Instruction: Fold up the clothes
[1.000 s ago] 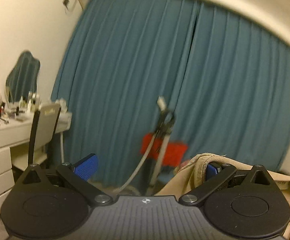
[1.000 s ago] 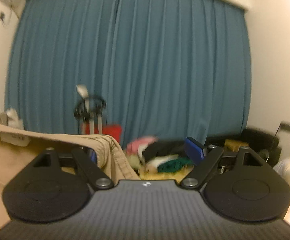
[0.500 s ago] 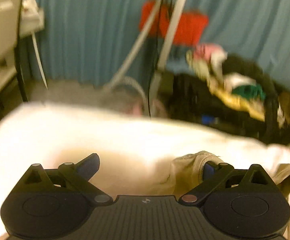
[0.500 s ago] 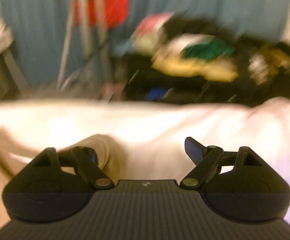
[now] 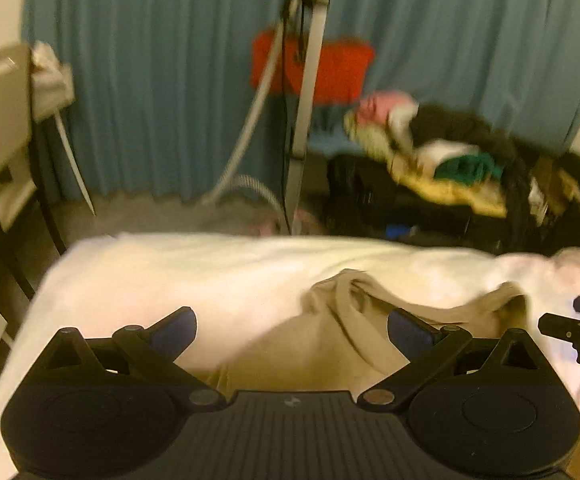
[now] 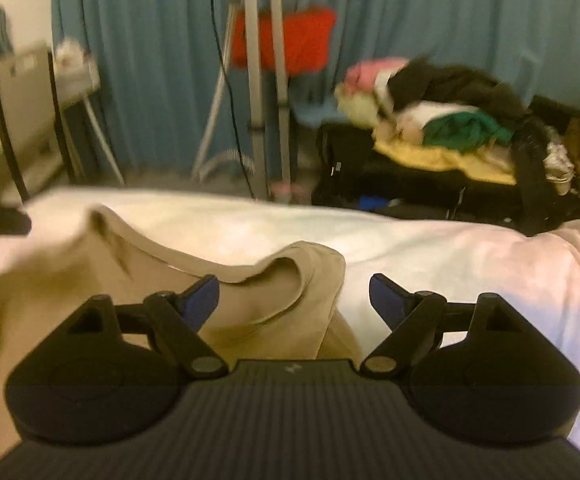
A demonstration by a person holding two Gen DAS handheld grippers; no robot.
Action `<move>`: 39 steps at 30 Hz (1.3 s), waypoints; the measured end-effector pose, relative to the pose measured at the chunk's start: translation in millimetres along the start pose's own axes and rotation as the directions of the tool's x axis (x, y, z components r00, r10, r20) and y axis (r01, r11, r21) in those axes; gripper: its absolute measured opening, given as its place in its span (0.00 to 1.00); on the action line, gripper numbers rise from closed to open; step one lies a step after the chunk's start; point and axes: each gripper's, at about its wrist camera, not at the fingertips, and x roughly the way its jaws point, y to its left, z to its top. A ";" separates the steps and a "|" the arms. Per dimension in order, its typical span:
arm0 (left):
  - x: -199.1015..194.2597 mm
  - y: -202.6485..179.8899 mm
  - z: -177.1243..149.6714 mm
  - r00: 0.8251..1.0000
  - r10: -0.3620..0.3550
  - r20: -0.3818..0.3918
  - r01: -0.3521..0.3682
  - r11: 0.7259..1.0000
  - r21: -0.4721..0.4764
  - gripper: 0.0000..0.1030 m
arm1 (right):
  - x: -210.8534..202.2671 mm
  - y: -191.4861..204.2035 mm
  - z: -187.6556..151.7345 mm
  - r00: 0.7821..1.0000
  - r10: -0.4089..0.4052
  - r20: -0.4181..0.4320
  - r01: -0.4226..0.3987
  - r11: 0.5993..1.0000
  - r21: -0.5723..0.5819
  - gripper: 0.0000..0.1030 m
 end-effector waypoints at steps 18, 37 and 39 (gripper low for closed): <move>-298.0 -64.0 -137.2 0.981 0.023 0.194 -0.006 0.996 -0.088 1.00 | -281.2 38.9 -115.0 0.973 0.068 0.221 -0.089 0.992 0.086 0.81; -144.6 104.8 -182.7 0.993 -0.047 0.108 0.111 0.680 -0.725 0.65 | -224.7 13.3 -207.7 0.968 0.170 0.186 -0.218 0.936 0.277 0.81; -122.2 114.9 -171.6 0.994 -0.001 0.112 0.082 0.689 -0.720 0.60 | -210.5 10.2 -210.0 0.971 0.157 0.180 -0.204 0.937 0.284 0.81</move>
